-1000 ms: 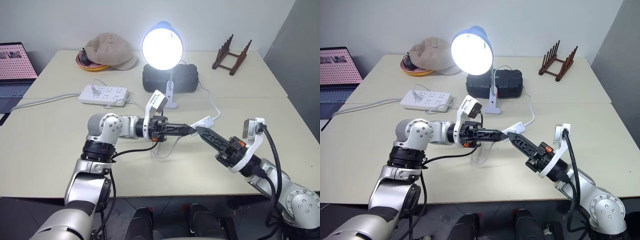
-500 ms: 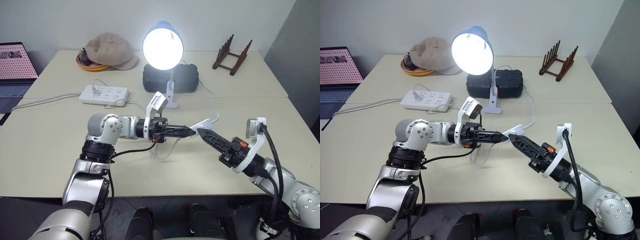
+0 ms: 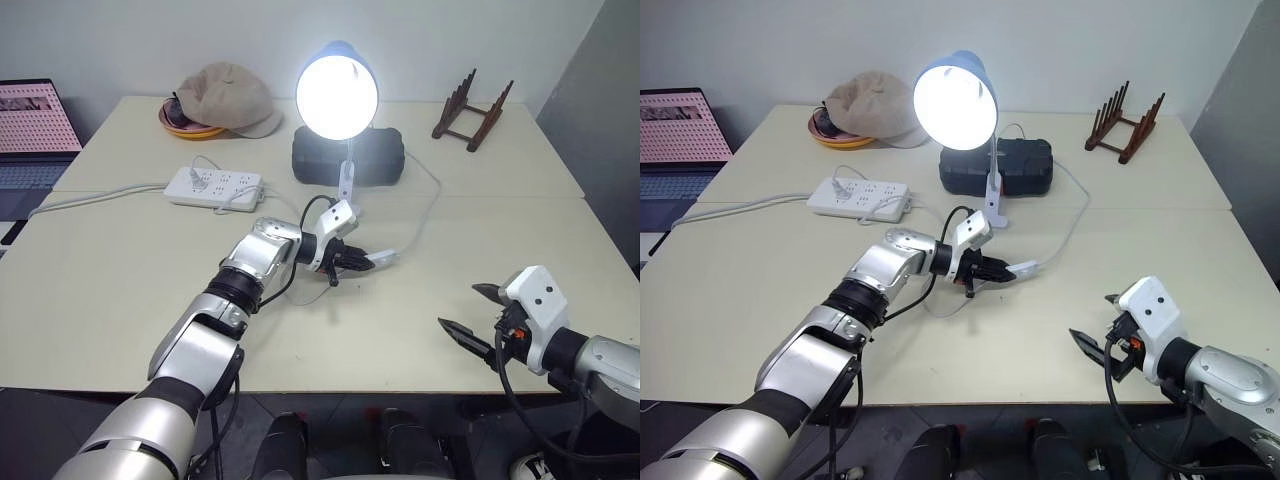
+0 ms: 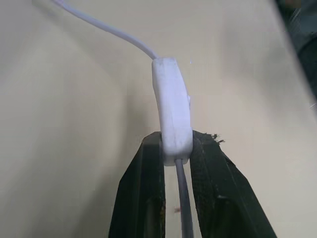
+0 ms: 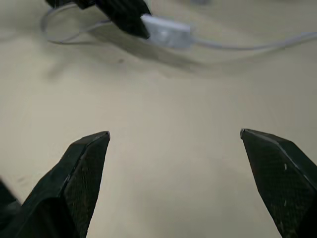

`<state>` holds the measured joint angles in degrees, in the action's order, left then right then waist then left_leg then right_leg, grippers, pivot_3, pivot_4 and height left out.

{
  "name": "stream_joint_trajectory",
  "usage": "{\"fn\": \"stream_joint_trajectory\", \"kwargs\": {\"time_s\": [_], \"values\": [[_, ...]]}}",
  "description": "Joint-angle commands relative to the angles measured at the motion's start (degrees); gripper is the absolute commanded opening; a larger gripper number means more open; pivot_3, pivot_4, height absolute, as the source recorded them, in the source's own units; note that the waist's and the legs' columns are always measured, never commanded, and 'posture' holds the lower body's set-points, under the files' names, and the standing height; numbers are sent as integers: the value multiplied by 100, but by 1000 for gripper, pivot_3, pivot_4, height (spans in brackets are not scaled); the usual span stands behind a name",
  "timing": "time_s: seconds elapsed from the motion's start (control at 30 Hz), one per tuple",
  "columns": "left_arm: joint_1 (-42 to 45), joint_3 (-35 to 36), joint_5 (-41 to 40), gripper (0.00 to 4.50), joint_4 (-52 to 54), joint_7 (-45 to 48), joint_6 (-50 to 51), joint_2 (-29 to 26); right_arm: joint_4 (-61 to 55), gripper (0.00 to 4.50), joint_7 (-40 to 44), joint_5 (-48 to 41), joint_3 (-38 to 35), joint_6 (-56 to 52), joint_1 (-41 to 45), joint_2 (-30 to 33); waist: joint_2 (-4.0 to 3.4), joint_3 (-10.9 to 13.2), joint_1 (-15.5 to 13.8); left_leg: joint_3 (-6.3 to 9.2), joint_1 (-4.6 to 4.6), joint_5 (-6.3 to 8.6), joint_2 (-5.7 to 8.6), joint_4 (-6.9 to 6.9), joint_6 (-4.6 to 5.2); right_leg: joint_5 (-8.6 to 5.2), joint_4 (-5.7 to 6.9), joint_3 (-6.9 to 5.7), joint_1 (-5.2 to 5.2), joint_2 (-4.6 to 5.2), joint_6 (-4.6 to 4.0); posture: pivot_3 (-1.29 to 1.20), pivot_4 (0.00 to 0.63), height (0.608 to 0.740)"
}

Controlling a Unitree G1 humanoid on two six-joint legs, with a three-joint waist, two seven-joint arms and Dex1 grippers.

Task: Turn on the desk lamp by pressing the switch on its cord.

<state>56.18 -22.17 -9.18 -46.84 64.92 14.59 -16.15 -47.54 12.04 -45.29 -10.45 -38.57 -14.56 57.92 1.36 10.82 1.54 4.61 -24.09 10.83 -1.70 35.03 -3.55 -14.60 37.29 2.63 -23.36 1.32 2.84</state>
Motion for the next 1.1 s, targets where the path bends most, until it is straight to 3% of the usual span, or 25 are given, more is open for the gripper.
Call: {"fn": "stream_joint_trajectory", "kwargs": {"time_s": [0.03, 0.07, 0.13, 0.2, 0.37, 0.57, 0.7, 0.83, 0.97, 1.1], "values": [[382, -124, 714, 390, -639, -324, -1260, 155, -126, 4429, -138, 738, 176, 186, 35, -333, 0, 0, -5, 2, -3, 0, 0, -1, 0, 11, -5, -3, 0, -1, 19, 0, 150, 740], [419, -113, 802, 390, -756, -324, -1422, 190, -98, 4429, -125, 813, 207, 188, 23, -426, 0, 0, -6, 3, -8, 0, 0, -2, 0, 14, -10, -5, -1, -1, 24, 0, 150, 740], [520, 26, 819, 944, -970, -218, -1563, 267, -38, 4500, -70, 1000, 252, 198, 33, -617, 0, 0, -5, 1, -13, 0, 0, -4, 0, 20, -18, -3, -2, 0, 34, 0, 150, 740], [561, 115, 813, 1216, -1030, -20, -1703, 253, 17, 4500, -46, 1100, 246, 203, 46, -790, 0, 0, -4, 3, -17, 0, 0, -3, 0, 21, -22, -5, -2, 0, 37, 0, 150, 740], [549, 338, 751, 2104, -952, 570, -1796, -112, 262, 4500, 249, 1211, 114, 252, 124, -1081, -1, 0, 29, 3, -14, 0, -1, -2, 0, 23, -15, -3, -2, -2, 40, 0, 150, 740], [289, 908, 528, 3485, -343, 959, -1535, -1072, 708, 4500, 1010, 1164, -201, 398, 342, -1069, -3, 0, 53, 3, 7, 0, -6, -3, 1, 24, 5, -1, 1, -7, 37, 0, 150, 740], [-394, 1493, 152, 4398, 832, 982, -706, -1839, 1178, 4500, 1884, 1187, -381, 615, 441, -835, -5, -1, 31, 1, 10, 0, -7, -4, 0, 24, 5, -1, 7, -4, 37, 0, 150, 740], [-1194, 1970, -70, 4489, 1885, 530, -19, -2208, 1656, 4500, 2344, 1282, -367, 776, 687, -779, -4, -1, 30, 3, 13, 0, -9, -3, 0, 24, 8, -3, 8, -4, 37, 0, 150, 740], [-1904, 2230, -190, 4489, 2994, -16, 473, -2218, 2180, 4500, 2623, 1454, -300, 933, 961, -802, -4, -1, 0, 2, 21, -1, -8, 2, 0, 23, 32, -2, 8, -3, 36, 0, 150, 740], [-2244, 2278, -180, 4489, 3442, -381, 639, -2189, 2586, 4500, 2752, 1614, -272, 1023, 1128, -887, -4, -1, -5, 3, 26, -2, -8, 15, -1, 13, 46, -2, 11, -4, 17, 0, 150, 740]]}}
